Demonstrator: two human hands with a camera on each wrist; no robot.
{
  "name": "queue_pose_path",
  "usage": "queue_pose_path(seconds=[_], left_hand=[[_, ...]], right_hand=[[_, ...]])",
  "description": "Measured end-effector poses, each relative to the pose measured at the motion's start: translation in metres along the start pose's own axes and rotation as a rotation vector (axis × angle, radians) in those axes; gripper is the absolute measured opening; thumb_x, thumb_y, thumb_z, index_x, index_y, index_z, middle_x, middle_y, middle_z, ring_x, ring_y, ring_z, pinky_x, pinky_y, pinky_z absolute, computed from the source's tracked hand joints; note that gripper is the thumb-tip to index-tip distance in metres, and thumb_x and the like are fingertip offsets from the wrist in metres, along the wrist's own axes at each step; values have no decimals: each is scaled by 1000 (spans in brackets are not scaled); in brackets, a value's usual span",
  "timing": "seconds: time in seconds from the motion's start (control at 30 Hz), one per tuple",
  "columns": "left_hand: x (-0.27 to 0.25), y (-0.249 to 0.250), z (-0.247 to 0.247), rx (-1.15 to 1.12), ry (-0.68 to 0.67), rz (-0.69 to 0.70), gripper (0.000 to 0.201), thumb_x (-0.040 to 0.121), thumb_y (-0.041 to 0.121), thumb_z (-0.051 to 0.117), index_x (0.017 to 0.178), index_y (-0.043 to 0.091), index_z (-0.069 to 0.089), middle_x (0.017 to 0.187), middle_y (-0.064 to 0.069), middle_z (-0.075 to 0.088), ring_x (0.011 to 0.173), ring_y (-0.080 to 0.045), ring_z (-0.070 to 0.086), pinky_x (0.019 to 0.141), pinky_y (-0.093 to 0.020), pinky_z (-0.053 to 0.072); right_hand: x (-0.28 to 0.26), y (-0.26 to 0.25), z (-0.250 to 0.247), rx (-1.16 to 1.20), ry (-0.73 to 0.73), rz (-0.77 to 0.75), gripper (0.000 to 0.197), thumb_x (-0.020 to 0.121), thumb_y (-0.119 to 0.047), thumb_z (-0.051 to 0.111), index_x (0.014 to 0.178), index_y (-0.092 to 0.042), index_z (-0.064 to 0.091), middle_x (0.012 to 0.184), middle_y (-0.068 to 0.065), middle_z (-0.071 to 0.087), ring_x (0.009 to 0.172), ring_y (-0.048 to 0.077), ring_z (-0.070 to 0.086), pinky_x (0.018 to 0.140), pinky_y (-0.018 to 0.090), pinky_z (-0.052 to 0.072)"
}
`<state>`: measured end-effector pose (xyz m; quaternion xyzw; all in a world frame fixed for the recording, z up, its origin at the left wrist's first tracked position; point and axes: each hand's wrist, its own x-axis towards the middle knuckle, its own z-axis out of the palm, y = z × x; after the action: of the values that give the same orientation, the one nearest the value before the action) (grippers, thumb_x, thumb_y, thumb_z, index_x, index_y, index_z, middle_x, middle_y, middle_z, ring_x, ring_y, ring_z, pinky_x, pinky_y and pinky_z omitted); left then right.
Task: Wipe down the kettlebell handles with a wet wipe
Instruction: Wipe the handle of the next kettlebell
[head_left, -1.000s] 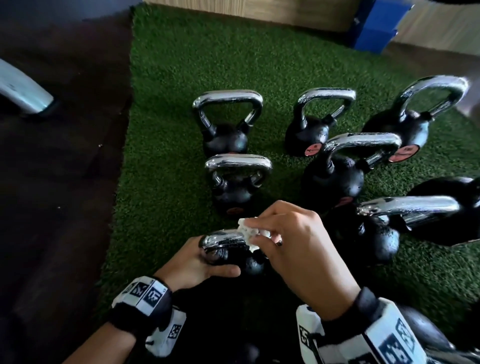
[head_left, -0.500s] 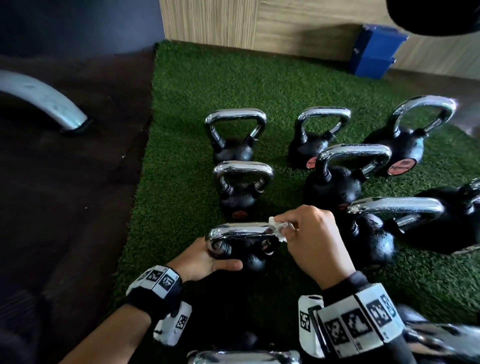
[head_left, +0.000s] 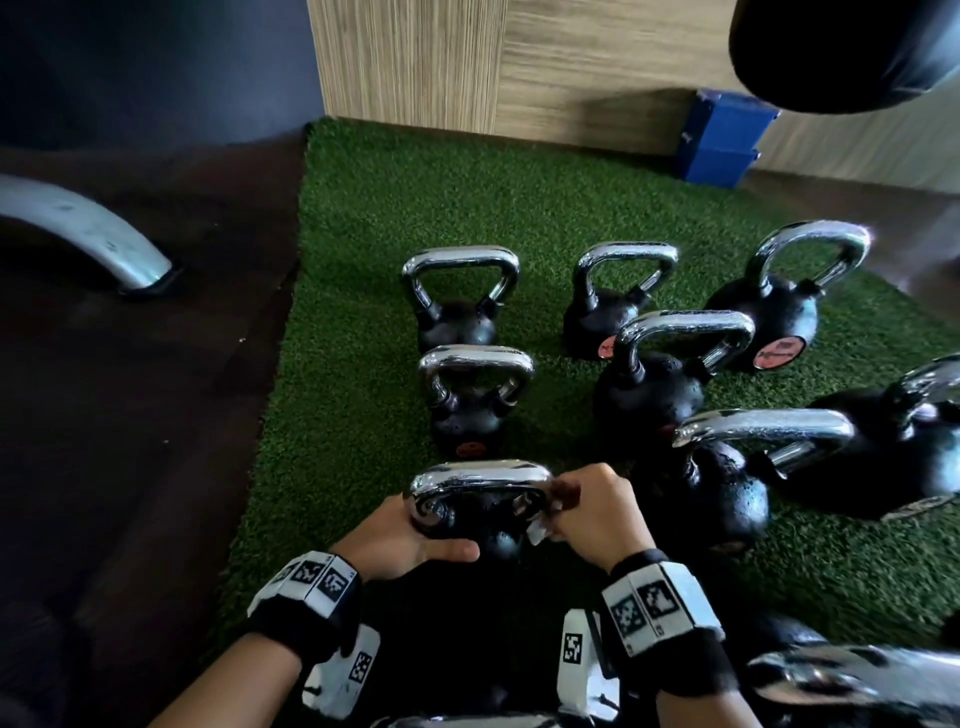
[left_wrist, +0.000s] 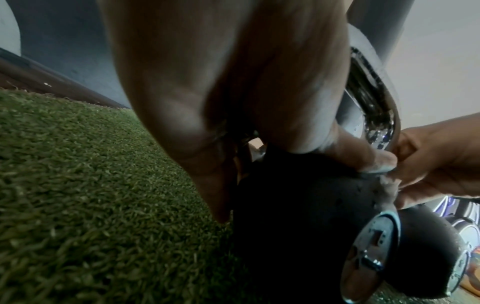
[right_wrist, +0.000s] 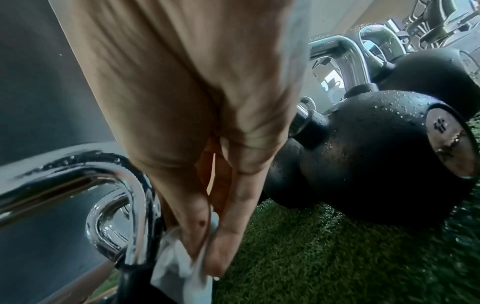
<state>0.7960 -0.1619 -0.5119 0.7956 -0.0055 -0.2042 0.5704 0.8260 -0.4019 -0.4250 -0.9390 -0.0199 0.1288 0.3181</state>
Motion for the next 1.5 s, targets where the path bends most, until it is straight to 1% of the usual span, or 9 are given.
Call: queue_pose_path(seconds=[0.13,0.27,0.4,0.57,0.77,0.93,1.07,1.23,1.5], left_hand=[[-8,6,-9,207,-18,-50,59,49,64,93,103,48,75,107,26,75,106,7,66,100,-22,49],[-27,21,-41,458,111,59,43,79,16,78,104,51,73,104,29,72,109,-2,67,91,-7,46],[-44,60,-59,37,481,282,31,94,14,71,120,32,73,116,9,76,110,-5,71,93,-21,57],[-57,120,-40,-317,296,328,32,92,38,63,112,18,77,112,1,78,106,-17,75,79,-26,62],[-60,127,-34,-408,133,305,32,80,24,79,110,15,80,111,-11,78,106,-21,74,88,-28,60],[-60,123,-32,-214,213,355,30,77,23,84,107,24,81,105,0,80,104,-12,75,86,-18,57],[-58,120,-22,239,427,461,26,84,32,83,109,30,80,107,23,75,106,9,68,97,-13,51],[-50,123,1,510,415,523,29,89,24,78,117,27,76,119,18,73,110,14,63,101,-13,49],[-71,109,-5,662,524,554,27,87,14,79,110,27,80,117,14,75,110,5,67,100,-15,50]], right_hand=[[0,4,-2,-31,101,4,13,77,-8,76,73,-21,78,71,-1,71,75,16,65,57,11,45],[-12,-14,-31,26,335,-138,21,78,-4,79,88,-21,82,84,-3,75,68,3,58,60,-4,37],[-30,-44,-53,212,288,-339,29,71,-13,88,90,-33,80,74,-14,74,70,-5,66,66,4,45],[-37,-78,-51,322,136,-460,48,65,-26,92,98,-32,58,80,-18,76,72,2,68,70,24,52],[-30,-87,-44,313,202,-565,51,62,-15,89,93,-29,50,74,-15,74,63,4,62,58,11,43],[-21,-74,-41,324,265,-488,43,61,-14,88,92,-26,60,74,-4,65,61,7,55,58,15,44],[-14,-25,-31,111,259,-207,38,63,4,65,89,-24,67,77,-6,65,71,12,60,65,20,46],[-2,14,1,-18,-208,-16,56,61,-38,92,112,-32,70,105,-8,72,102,11,65,84,21,48],[4,28,32,285,-64,-32,36,58,-49,93,86,-33,79,79,-21,75,75,-11,66,62,4,45]])
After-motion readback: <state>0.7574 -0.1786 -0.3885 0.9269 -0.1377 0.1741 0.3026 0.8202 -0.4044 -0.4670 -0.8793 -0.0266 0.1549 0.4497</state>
